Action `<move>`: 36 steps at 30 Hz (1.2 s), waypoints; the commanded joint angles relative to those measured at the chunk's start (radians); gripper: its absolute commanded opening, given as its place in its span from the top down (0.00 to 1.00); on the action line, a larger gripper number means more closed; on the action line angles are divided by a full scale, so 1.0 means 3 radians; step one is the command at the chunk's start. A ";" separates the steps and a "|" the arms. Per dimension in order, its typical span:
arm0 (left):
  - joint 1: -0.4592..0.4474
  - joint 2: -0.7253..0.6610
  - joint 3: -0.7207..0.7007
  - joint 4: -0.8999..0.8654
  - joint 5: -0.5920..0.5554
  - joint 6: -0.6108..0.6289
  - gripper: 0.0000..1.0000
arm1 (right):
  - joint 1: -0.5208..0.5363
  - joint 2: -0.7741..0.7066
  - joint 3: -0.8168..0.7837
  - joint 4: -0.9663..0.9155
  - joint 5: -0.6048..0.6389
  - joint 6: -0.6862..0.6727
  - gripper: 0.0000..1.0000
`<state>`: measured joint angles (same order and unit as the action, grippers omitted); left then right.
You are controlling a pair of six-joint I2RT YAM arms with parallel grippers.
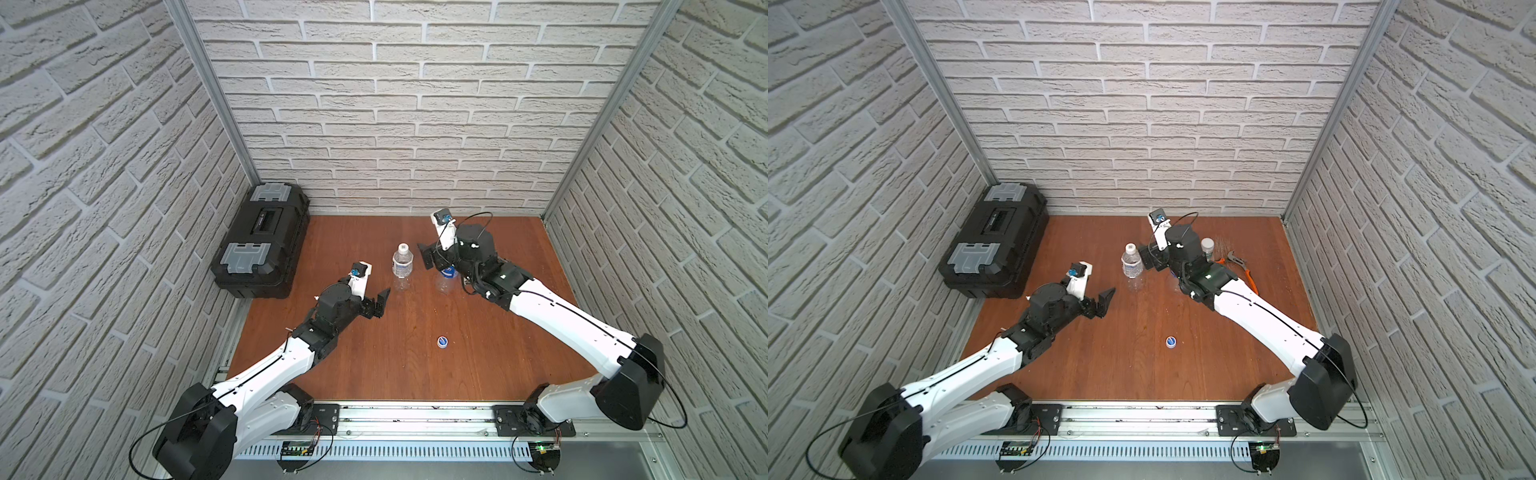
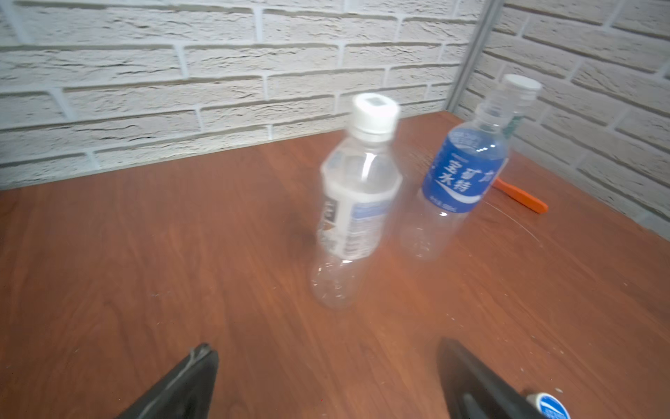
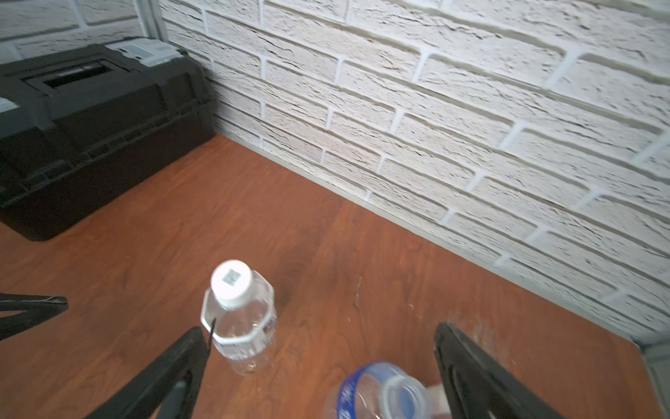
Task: Screw on the bottle caps
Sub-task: Place the plastic bottle at the center of the board, then pick up the plastic bottle at the center of the board.
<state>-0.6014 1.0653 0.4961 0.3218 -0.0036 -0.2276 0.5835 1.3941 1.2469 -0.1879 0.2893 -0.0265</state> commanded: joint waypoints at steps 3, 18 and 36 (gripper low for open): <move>-0.0186 0.0256 0.0265 0.0165 0.0119 0.0206 0.02 | -0.0290 0.0006 -0.0020 -0.0513 0.0010 0.0163 0.07; -0.0388 0.0404 0.0351 0.0169 0.0063 0.0227 0.02 | -0.0615 0.0448 -0.0132 -0.0192 -0.0462 0.0395 0.26; -0.0474 0.0354 0.0209 0.0555 0.0259 0.0355 0.02 | -0.0502 -0.0065 -0.0314 -0.0358 -0.0715 0.0155 0.84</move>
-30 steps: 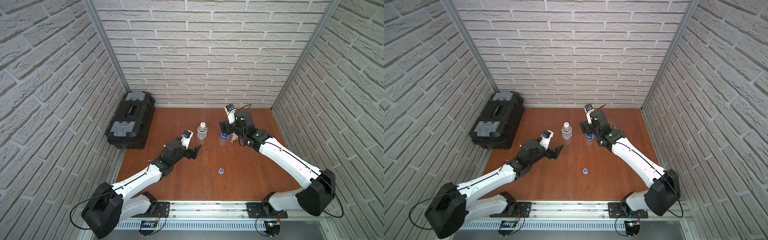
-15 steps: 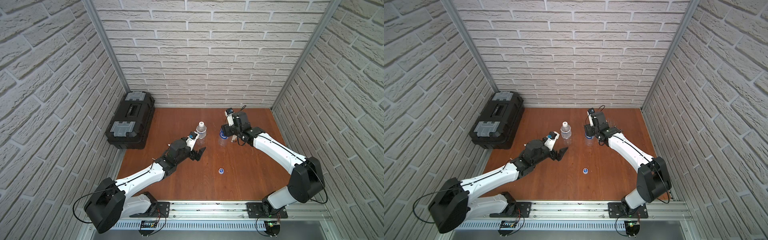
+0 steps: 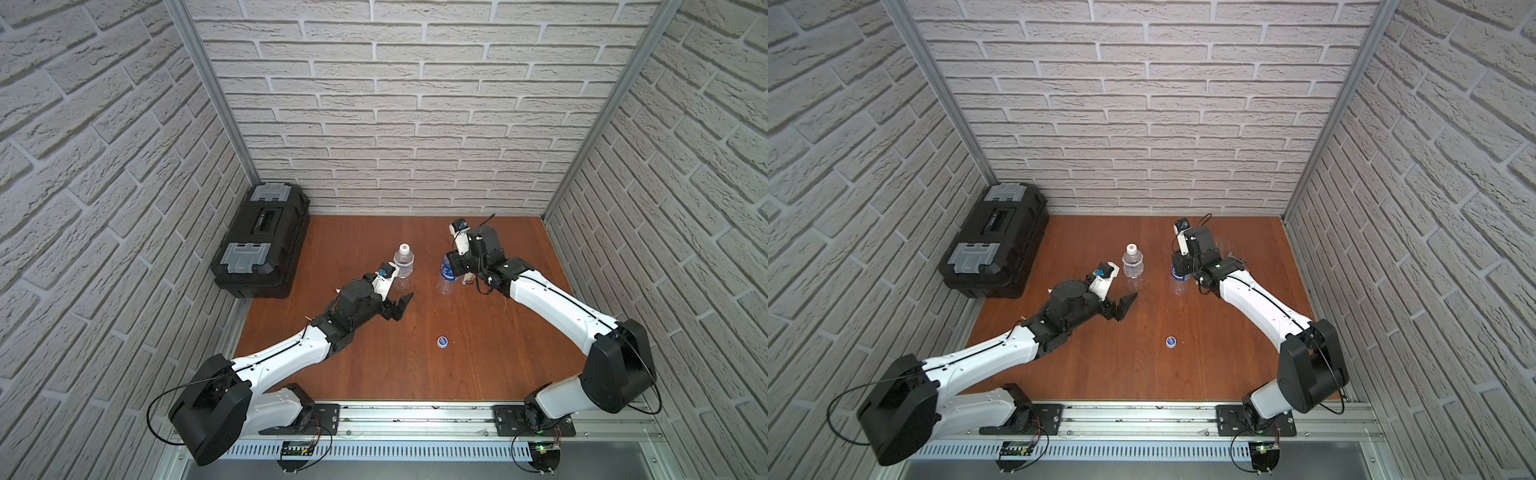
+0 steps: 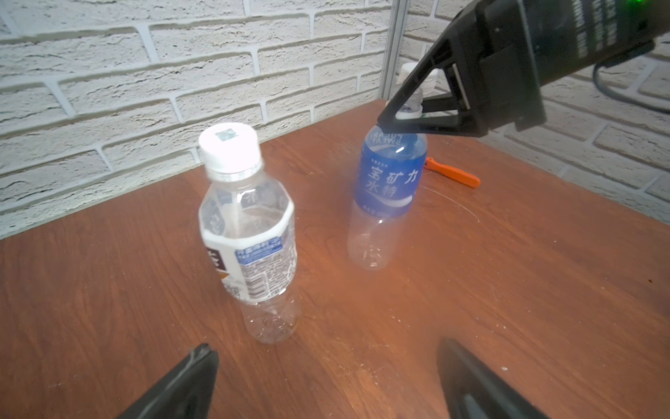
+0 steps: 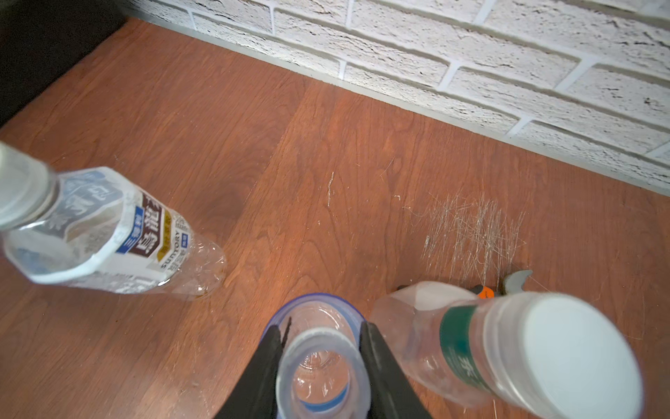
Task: Screw on the bottle caps
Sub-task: Pick up the plastic bottle at the center of the board.
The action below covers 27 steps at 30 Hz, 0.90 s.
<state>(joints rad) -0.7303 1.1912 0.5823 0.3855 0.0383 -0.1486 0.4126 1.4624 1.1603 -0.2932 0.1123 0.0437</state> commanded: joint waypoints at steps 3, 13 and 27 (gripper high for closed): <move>-0.0127 -0.0091 -0.0105 0.0478 0.0201 0.0252 0.02 | 0.0158 -0.0507 0.0011 -0.0207 -0.0253 -0.0086 0.86; -0.0401 0.0100 -0.0082 0.0980 0.0269 0.0716 0.04 | 0.0517 -0.1177 -0.0103 -0.0388 -0.1091 0.0152 0.86; -0.0460 0.0289 -0.0064 0.1413 0.0339 0.0666 0.17 | 0.0736 -0.1216 -0.0146 -0.0227 -0.1315 0.0380 0.87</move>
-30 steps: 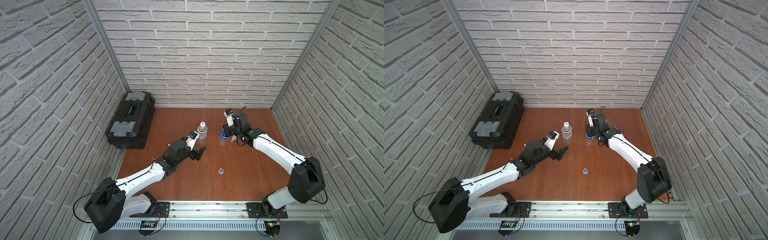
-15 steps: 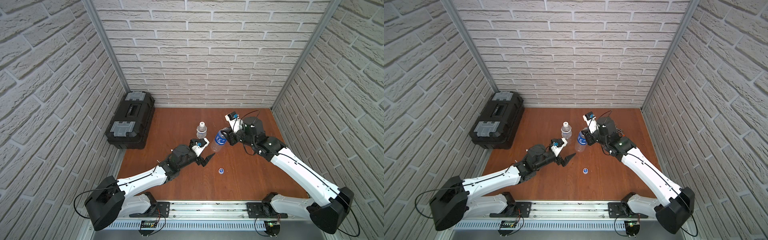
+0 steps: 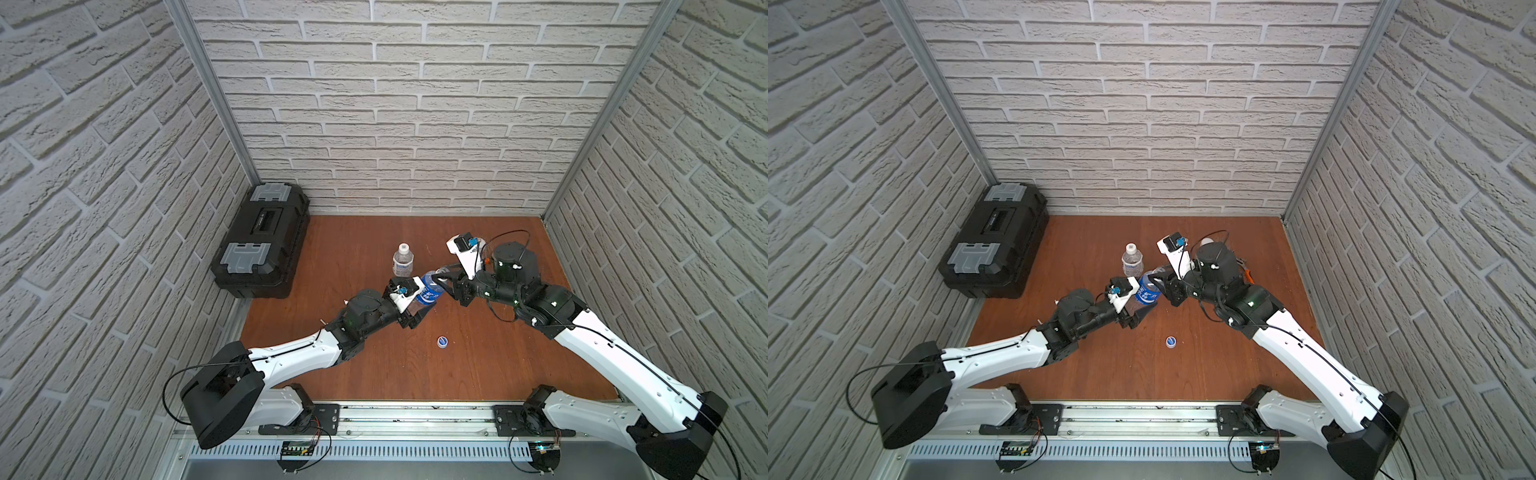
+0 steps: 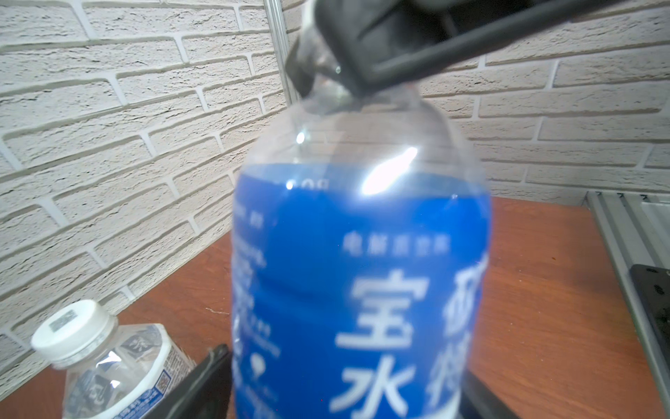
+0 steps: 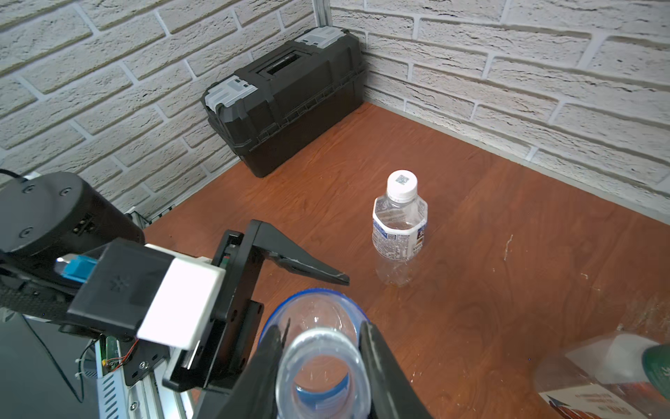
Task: Screw on the bottle caps
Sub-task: Pick up the plastic bottle at the center of the board, then screw the bottle cap onto the plastic bottle.
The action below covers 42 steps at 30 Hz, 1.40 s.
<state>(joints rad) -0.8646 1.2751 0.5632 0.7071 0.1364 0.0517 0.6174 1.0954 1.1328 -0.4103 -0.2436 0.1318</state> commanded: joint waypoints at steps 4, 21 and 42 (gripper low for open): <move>-0.0011 -0.0028 -0.0059 0.0453 -0.0003 0.0021 0.22 | 0.0059 0.0038 -0.0059 0.0185 -0.0151 0.0129 0.86; 0.0003 -0.0197 -0.0175 0.0177 -0.0061 0.0118 0.38 | 0.0059 0.0104 -0.0006 0.0175 -0.0038 0.0286 0.69; 0.0566 -0.0982 -0.0898 -0.0274 -0.0204 -0.0064 0.39 | 0.0342 0.0762 -0.0442 -0.1376 0.0988 0.0900 0.38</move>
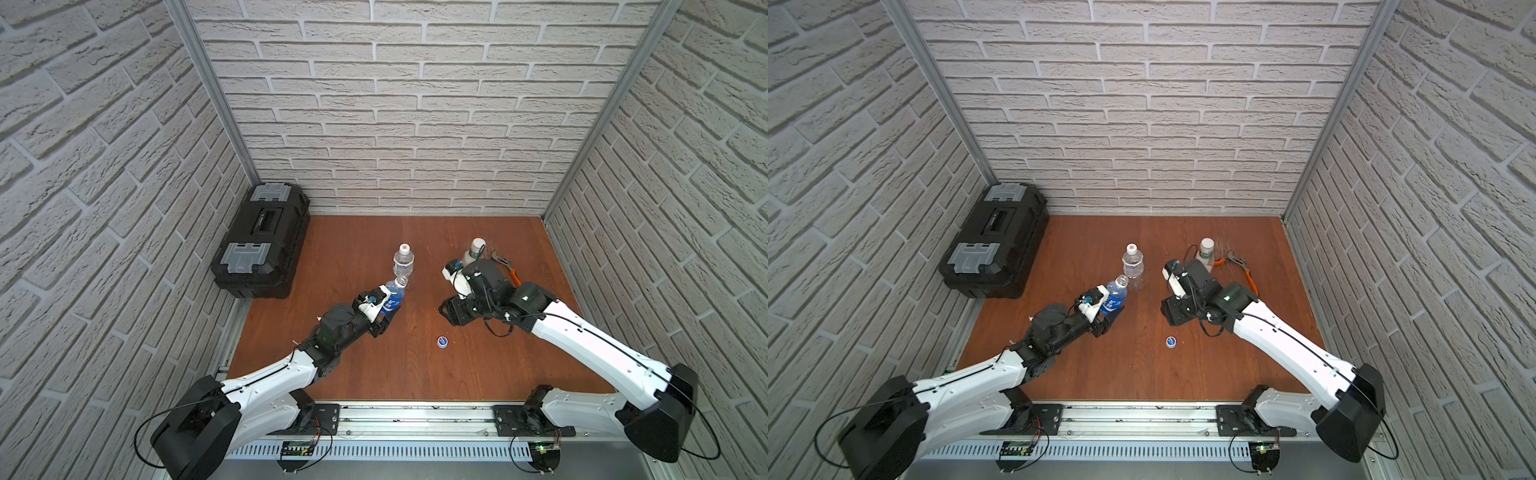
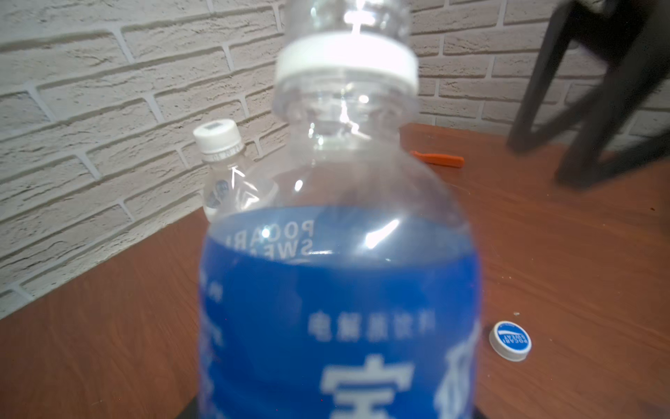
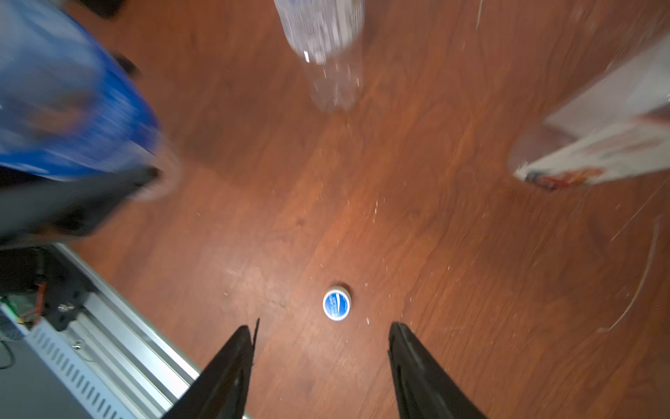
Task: Screw on the bottle caps
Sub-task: Screw the bottle cap onto the plastic bottle.
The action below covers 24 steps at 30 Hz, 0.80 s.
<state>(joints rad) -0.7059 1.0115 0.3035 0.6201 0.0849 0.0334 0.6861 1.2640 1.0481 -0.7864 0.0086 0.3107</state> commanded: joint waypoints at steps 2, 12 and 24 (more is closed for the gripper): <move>0.0053 -0.0124 -0.0050 0.0036 -0.0032 -0.0016 0.38 | 0.0162 0.0451 -0.0204 -0.0054 0.0112 0.0378 0.38; 0.0077 -0.0073 -0.0020 0.0065 0.0034 -0.0041 0.38 | 0.0229 0.1197 -0.0239 0.0292 0.0125 0.0644 0.44; 0.0074 0.0028 0.0011 0.0083 0.0070 -0.0082 0.38 | 0.0224 0.1342 -0.0279 0.0435 0.0093 0.0631 0.53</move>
<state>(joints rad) -0.6891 1.0138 0.3012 0.6006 0.0921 0.0227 0.7490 1.6608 0.9722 -0.6788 0.0368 0.4911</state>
